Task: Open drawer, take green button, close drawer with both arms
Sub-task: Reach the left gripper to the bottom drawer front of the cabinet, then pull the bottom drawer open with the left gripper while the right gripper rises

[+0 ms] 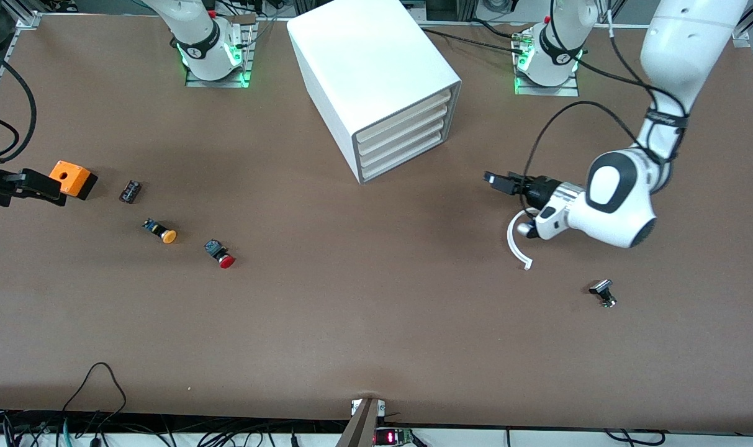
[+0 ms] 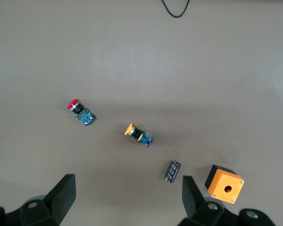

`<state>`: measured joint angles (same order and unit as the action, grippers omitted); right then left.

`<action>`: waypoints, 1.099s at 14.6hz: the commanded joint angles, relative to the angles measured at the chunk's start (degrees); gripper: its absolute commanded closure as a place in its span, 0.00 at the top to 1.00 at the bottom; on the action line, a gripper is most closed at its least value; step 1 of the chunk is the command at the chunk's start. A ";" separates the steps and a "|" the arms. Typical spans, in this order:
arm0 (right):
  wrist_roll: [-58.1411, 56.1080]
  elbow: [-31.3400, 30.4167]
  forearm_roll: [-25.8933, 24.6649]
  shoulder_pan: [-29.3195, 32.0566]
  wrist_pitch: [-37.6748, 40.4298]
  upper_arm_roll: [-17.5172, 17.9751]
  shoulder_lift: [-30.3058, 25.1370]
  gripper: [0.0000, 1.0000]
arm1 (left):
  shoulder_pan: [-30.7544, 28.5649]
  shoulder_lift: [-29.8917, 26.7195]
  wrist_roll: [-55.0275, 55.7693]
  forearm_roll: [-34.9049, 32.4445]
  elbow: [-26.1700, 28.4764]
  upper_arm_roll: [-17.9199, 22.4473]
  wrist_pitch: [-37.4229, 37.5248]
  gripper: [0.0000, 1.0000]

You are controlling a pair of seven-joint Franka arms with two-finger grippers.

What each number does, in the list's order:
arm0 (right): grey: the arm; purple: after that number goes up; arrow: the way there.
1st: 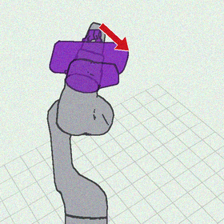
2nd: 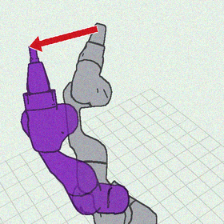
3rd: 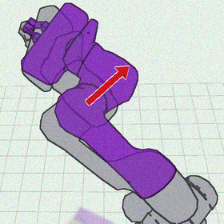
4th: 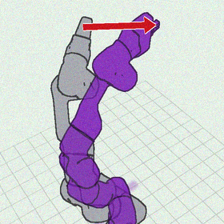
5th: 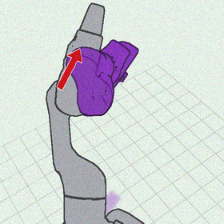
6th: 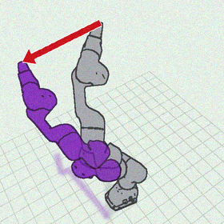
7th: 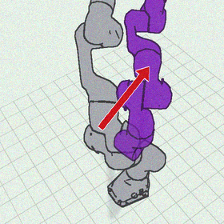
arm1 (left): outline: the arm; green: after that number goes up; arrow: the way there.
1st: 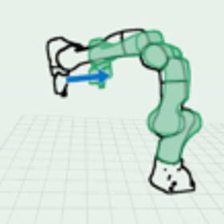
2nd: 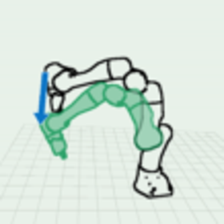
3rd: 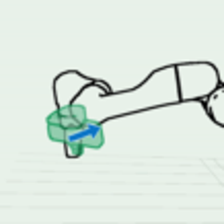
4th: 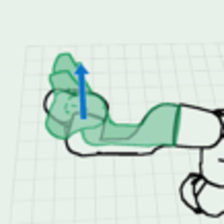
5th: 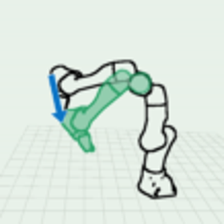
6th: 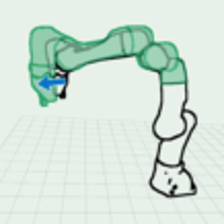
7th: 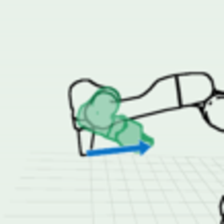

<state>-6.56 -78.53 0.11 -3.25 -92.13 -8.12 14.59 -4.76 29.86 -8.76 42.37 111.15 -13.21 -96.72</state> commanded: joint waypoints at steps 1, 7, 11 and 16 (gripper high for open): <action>0.66 -0.40 1.11 0.17 0.03 0.21 -0.79 1.00 | -0.78 1.24 -4.58 9.72 4.94 -5.15 -5.65 1.00; 4.27 -0.57 0.59 -0.18 0.90 0.39 -0.87 1.00 | 4.14 2.66 -17.32 16.33 8.72 -8.06 -12.17 1.00; 4.27 -3.47 0.51 -0.18 1.16 0.39 -2.98 1.00 | 5.37 3.18 -23.93 19.68 12.15 -8.41 -14.01 0.99; 4.01 -3.21 -4.33 -1.58 -0.94 1.71 -2.81 1.00 | 8.00 3.54 -24.02 23.73 14.88 -11.58 -20.60 0.78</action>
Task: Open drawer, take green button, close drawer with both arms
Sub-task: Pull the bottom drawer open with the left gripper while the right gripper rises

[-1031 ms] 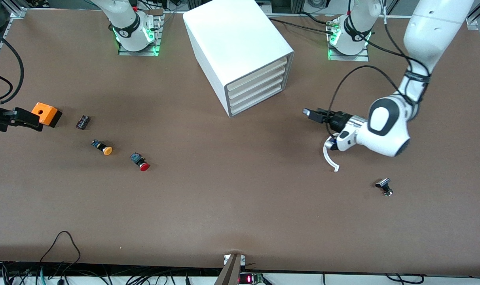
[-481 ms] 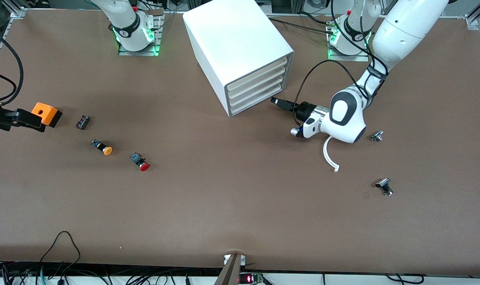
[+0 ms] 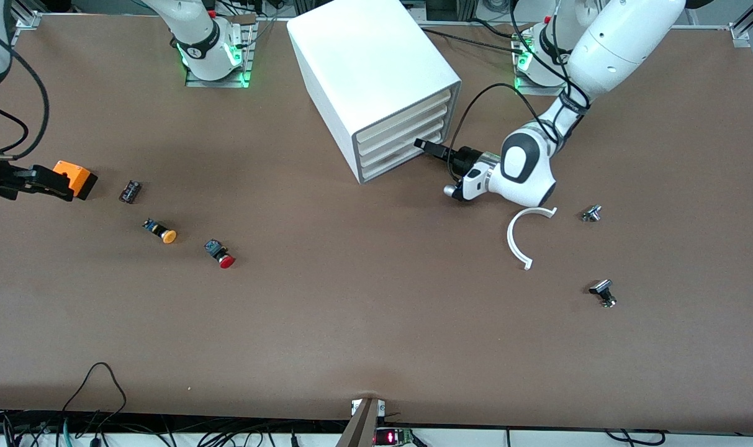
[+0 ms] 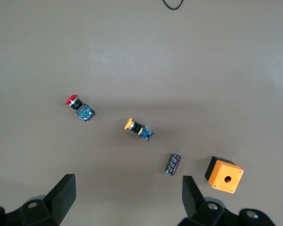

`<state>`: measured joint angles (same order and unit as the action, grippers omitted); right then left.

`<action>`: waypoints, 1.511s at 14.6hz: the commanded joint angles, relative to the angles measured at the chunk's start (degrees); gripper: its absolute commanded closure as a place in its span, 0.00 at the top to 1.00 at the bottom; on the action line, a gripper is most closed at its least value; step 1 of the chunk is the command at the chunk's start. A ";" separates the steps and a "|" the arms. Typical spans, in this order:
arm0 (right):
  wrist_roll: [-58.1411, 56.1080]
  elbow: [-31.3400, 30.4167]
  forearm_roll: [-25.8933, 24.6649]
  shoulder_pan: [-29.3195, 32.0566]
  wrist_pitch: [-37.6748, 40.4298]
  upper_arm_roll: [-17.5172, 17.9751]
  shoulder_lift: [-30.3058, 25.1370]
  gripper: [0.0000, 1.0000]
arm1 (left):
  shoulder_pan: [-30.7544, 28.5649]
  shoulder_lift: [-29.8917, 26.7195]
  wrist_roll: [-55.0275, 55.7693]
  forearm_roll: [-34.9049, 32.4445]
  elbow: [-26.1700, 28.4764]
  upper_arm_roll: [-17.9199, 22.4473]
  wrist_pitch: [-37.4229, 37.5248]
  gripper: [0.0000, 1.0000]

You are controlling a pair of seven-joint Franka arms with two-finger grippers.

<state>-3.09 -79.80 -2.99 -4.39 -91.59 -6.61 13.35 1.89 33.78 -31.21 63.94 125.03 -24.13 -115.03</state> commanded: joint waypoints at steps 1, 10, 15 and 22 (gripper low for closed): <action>0.54 -1.94 -1.05 -0.27 -1.66 0.11 -1.48 1.00 | 2.05 -0.30 -1.57 2.15 1.01 -0.66 -2.56 0.59; 0.63 -1.94 2.28 -2.72 -2.80 0.55 -0.96 1.00 | 0.48 -0.38 -1.23 -16.65 -5.13 7.67 -6.79 0.00; 1.60 -1.94 5.78 -10.72 -3.41 0.55 0.36 1.00 | -1.36 -0.56 -1.66 -17.09 -11.73 12.96 -6.79 0.00; -1.73 -1.85 6.95 -15.82 -6.31 0.55 4.84 1.00 | -3.48 -4.51 -1.84 -17.00 -11.56 12.96 -6.87 1.00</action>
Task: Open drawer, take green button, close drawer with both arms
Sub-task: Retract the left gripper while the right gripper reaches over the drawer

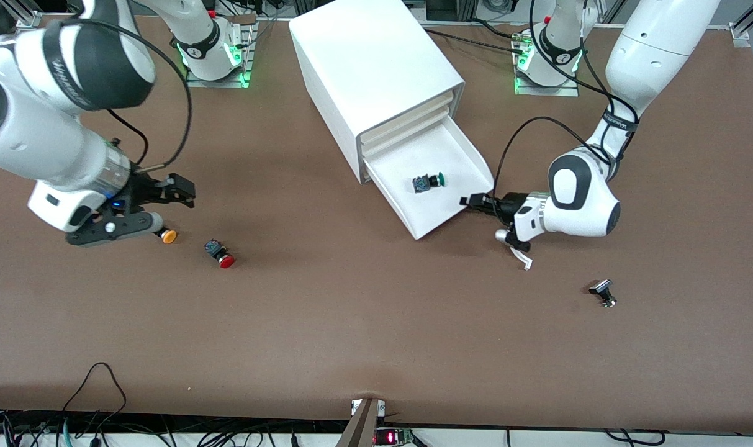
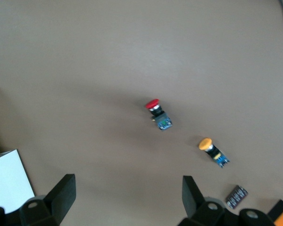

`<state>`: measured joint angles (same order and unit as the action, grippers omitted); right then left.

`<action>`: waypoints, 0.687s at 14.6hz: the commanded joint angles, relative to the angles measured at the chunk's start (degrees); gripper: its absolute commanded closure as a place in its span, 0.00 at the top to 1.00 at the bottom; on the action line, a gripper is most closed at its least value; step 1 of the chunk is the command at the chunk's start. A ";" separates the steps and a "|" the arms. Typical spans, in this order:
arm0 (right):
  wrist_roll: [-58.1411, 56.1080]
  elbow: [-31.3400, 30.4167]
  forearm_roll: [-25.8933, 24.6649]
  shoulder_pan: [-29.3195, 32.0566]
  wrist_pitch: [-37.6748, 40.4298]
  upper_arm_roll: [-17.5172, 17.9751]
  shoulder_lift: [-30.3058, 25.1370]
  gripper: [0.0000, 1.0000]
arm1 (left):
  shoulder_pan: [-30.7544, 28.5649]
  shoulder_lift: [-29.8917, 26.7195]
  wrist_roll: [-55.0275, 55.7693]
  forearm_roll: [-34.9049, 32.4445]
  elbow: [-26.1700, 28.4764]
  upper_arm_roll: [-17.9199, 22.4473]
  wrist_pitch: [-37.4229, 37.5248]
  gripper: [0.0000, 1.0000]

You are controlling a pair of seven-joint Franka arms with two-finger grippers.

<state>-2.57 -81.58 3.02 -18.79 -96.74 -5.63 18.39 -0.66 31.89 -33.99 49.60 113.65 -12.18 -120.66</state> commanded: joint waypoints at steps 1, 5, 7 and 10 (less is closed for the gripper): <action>-4.79 -0.07 0.93 -2.55 -1.60 -0.08 -0.20 1.00 | -1.01 -3.67 1.03 -2.76 -0.36 1.02 -1.24 1.00; -6.22 -0.07 1.02 -7.47 -4.93 2.99 0.59 1.00 | -9.51 -11.22 1.12 -2.41 -0.36 1.19 -1.24 1.00; -6.31 0.02 0.84 -12.56 -8.71 3.08 1.99 1.00 | -10.33 -15.17 1.21 -2.93 -0.53 1.46 -1.15 1.00; -9.80 5.19 0.93 -16.96 -11.18 4.22 7.26 1.00 | -10.33 -22.29 1.47 -15.63 -0.53 4.18 0.42 1.00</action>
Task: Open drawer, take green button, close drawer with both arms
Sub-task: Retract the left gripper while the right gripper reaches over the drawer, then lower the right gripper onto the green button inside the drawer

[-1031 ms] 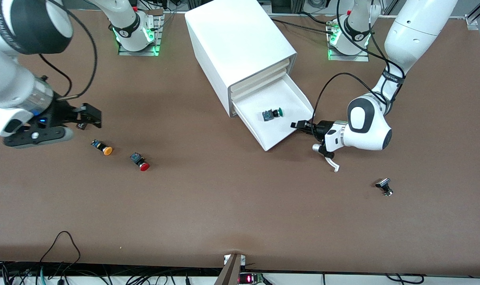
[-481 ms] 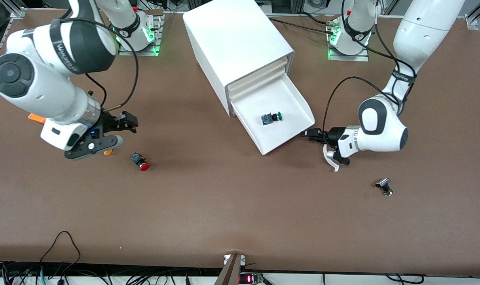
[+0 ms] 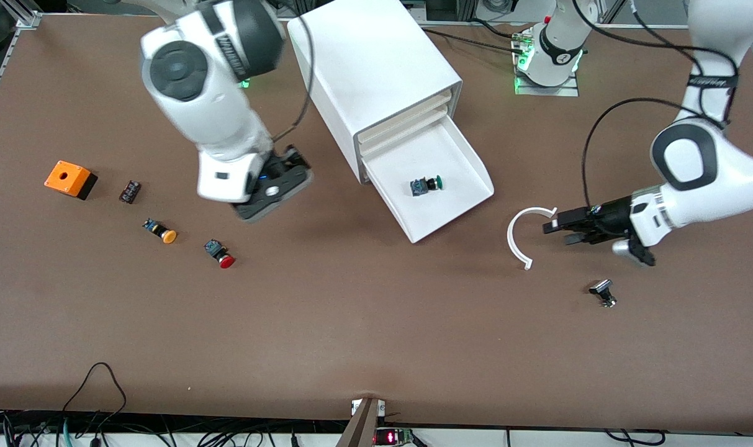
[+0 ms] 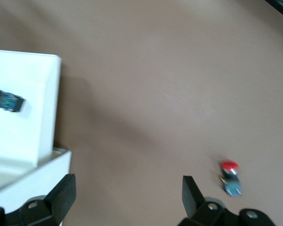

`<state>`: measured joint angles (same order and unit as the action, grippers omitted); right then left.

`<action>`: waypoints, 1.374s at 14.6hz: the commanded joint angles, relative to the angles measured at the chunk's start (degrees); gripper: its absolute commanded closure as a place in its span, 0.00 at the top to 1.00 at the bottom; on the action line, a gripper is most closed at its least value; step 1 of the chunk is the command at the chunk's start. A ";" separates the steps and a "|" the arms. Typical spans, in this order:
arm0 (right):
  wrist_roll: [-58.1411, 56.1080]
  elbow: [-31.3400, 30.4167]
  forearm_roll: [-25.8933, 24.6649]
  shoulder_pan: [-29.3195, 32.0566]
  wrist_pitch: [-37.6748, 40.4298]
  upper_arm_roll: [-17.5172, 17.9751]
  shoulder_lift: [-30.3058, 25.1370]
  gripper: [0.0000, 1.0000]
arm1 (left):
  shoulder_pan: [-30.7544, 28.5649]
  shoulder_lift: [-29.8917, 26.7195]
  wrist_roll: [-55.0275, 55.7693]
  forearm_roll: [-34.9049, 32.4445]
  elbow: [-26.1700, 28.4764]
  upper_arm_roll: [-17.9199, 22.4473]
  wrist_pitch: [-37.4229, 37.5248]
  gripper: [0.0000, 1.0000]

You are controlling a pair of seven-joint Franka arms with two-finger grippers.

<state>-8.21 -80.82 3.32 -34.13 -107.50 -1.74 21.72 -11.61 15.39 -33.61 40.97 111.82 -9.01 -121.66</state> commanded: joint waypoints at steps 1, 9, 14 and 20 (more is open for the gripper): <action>-5.83 5.92 0.55 -3.38 -0.43 0.59 5.16 1.00 | 0.62 -8.33 1.27 -12.44 1.30 1.02 2.12 1.00; -29.21 10.86 0.46 -12.18 -6.84 0.60 14.83 1.00 | 1.84 -16.79 14.16 -40.77 -13.28 1.64 24.77 1.00; -30.28 12.78 0.11 -15.34 -10.63 0.42 19.57 1.00 | 6.06 -17.32 21.65 -45.63 -14.61 1.45 28.05 1.00; -30.90 16.22 -3.30 -19.56 -12.91 0.07 26.25 1.00 | 5.98 -16.70 22.63 -45.63 -16.46 1.37 30.07 1.00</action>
<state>-38.39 -67.57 2.07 -52.03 -119.41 -0.83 44.61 -5.76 -2.38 -11.75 -3.10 97.45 -7.61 -93.39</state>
